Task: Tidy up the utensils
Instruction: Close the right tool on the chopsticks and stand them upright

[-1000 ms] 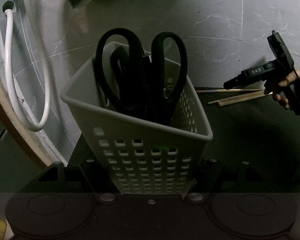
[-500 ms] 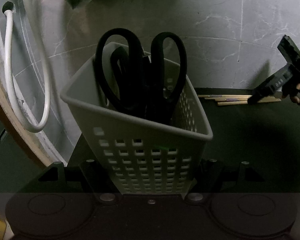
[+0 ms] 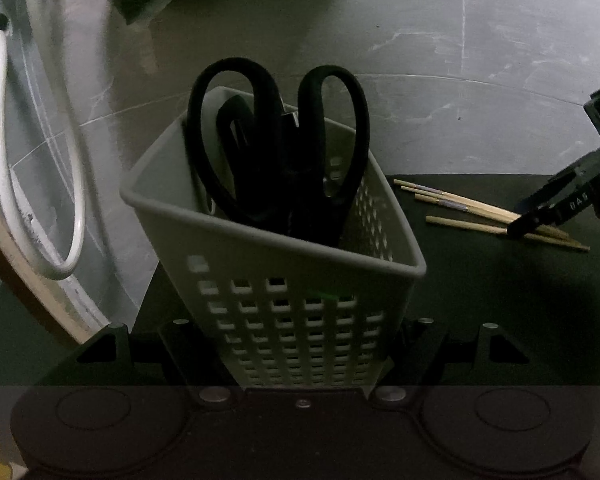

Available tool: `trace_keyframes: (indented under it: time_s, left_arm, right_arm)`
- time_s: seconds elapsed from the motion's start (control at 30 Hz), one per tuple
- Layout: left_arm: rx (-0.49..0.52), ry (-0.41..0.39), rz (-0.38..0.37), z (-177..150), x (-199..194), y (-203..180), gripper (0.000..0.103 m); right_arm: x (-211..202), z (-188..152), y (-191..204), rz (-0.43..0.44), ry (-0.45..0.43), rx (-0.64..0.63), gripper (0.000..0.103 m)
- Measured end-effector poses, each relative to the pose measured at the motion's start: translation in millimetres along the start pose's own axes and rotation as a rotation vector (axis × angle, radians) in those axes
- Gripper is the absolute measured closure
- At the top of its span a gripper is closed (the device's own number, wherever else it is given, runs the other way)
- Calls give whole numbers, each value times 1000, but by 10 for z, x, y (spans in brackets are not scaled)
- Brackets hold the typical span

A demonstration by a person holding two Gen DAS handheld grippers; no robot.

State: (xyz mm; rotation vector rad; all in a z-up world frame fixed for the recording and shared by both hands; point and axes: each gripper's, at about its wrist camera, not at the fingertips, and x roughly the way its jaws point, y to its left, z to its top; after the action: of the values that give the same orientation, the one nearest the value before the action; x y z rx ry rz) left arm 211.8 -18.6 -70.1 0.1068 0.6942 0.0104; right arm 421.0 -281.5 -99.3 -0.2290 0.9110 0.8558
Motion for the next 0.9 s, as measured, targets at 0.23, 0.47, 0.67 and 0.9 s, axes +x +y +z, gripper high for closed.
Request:
trace_keyframes:
  time_s: [0.23, 0.47, 0.67, 0.9]
  left_arm:
    - [39, -11, -47, -7, 6, 58, 26]
    - [80, -25, -102, -25, 14, 158, 26]
    - [110, -38, -145, -37, 31, 259, 26]
    - [121, -52, -179, -52, 57, 314, 26]
  right_arm:
    - [-85, -252, 338, -47, -48, 93, 59]
    - [-90, -427, 691, -108, -85, 220, 74]
    - [-73, -598, 922, -134, -92, 272, 72]
    - [-115, -550, 854, -187, -154, 407, 57]
